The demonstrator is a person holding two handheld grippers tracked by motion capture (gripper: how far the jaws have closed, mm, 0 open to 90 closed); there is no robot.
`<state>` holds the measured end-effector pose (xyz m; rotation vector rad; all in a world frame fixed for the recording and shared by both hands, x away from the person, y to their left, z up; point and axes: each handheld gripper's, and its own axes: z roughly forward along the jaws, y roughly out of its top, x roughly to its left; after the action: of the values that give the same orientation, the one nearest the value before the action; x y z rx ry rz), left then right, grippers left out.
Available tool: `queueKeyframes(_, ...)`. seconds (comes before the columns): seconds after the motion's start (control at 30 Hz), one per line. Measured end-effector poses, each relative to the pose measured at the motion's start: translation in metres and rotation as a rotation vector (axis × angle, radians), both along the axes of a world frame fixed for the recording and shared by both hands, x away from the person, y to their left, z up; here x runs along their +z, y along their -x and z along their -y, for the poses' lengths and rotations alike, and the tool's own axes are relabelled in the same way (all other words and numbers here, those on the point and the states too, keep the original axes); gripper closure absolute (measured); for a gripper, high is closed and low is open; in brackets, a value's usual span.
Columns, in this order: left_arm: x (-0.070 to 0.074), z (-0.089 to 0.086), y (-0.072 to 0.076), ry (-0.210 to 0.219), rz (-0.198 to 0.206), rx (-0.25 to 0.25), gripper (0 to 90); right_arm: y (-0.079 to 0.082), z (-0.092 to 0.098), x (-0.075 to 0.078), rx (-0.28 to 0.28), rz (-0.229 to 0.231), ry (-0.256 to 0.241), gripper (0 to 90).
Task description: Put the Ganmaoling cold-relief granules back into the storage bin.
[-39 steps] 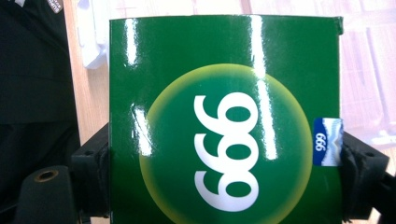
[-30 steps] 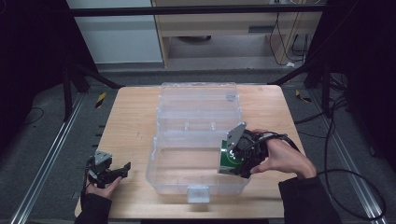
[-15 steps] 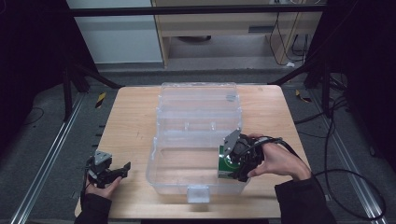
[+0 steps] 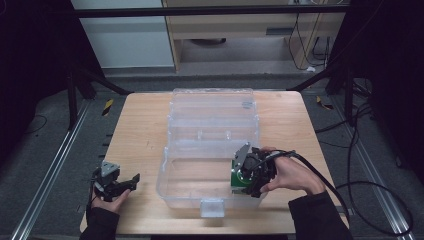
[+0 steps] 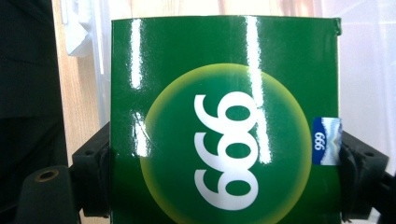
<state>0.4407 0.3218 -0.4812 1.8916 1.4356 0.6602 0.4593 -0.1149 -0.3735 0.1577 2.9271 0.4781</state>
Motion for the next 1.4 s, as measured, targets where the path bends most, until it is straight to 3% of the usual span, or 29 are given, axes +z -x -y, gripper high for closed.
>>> queueKeyframes(0.1,0.0,0.0,0.0,0.0,-0.001,0.0,20.0,-0.002,0.002,-0.006,-0.01,-0.014,-0.011,15.7)
queueKeyframes(0.43,0.0,0.0,0.0,0.001,-0.002,0.0,20.0,-0.004,-0.001,-0.018,-0.013,-0.025,0.033,15.5)
queueKeyframes(0.6,-0.001,0.0,0.0,0.0,-0.003,0.0,20.0,-0.007,0.004,-0.026,-0.027,-0.045,0.0,15.2)
queueKeyframes(0.97,0.0,0.0,0.0,0.001,-0.002,-0.001,20.0,-0.011,0.0,-0.035,-0.032,-0.054,0.034,14.4)
queueKeyframes(1.2,-0.001,0.0,-0.001,0.0,-0.004,-0.002,20.0,-0.012,0.005,-0.036,-0.045,-0.074,0.01,13.5)
queueKeyframes(1.4,-0.001,0.0,0.0,-0.001,-0.004,-0.002,20.0,-0.01,0.012,-0.024,-0.064,-0.043,-0.04,15.7)
